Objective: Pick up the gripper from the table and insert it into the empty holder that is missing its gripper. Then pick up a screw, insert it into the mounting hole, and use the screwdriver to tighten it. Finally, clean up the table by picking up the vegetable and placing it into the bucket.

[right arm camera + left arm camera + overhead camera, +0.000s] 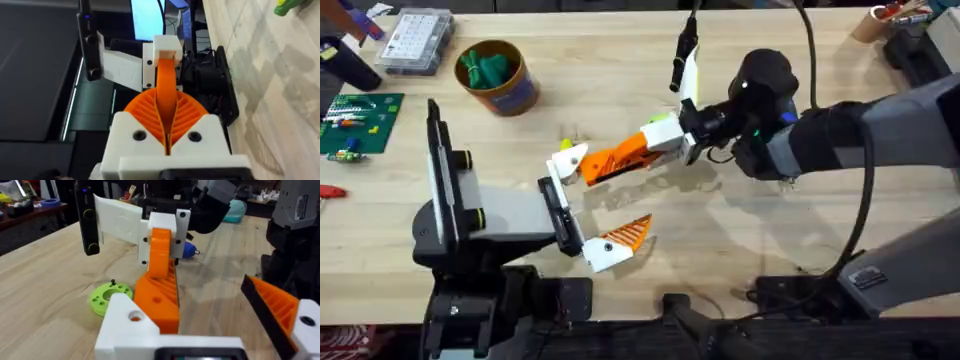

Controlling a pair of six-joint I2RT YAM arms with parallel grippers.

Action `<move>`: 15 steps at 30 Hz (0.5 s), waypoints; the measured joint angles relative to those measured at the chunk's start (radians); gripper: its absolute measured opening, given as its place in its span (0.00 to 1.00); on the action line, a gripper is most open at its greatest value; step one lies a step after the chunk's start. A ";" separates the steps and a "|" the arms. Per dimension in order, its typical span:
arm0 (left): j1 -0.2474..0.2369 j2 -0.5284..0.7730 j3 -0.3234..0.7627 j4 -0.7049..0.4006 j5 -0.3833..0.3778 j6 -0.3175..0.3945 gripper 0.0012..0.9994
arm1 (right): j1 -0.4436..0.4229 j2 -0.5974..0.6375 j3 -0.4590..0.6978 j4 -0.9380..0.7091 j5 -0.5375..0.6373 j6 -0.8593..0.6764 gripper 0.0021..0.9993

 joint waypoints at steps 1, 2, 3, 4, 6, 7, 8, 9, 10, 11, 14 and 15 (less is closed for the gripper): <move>0.000 0.000 0.000 0.000 0.000 0.000 0.99 | 0.002 0.000 0.000 0.000 0.004 0.000 0.02; 0.000 0.000 0.000 0.000 0.000 0.000 0.99 | 0.006 0.000 0.000 0.000 0.009 0.000 0.02; 0.000 0.000 0.000 0.000 0.000 0.000 0.99 | 0.010 0.000 0.000 0.000 0.012 0.000 0.02; 0.000 0.000 0.000 0.000 0.000 0.000 0.99 | 0.015 0.000 0.000 0.000 0.015 0.000 0.02; 0.000 0.000 0.000 0.000 0.000 0.000 0.99 | 0.025 0.000 0.001 -0.001 0.017 0.000 0.02; 0.000 0.000 0.000 0.000 0.000 0.000 0.99 | 0.028 0.000 0.002 -0.001 0.018 0.000 0.02; 0.000 0.000 0.000 0.000 -0.001 0.000 0.99 | 0.030 0.000 0.003 -0.001 0.019 0.000 0.02; 0.000 0.000 0.000 0.000 -0.001 0.000 0.99 | 0.030 0.000 0.004 -0.002 0.020 0.000 0.02; 0.000 0.000 0.000 0.000 -0.001 0.000 0.99 | 0.030 0.000 0.004 -0.003 0.020 0.000 0.02; 0.000 0.000 0.000 0.000 -0.001 0.000 0.99 | 0.030 0.000 0.006 -0.004 0.020 0.000 0.02; 0.000 0.000 0.000 0.001 -0.003 0.000 0.99 | 0.030 0.000 0.007 -0.005 0.024 -0.001 0.02; 0.000 0.000 0.000 0.001 -0.004 0.000 0.99 | 0.030 0.000 0.007 -0.005 0.027 -0.001 0.02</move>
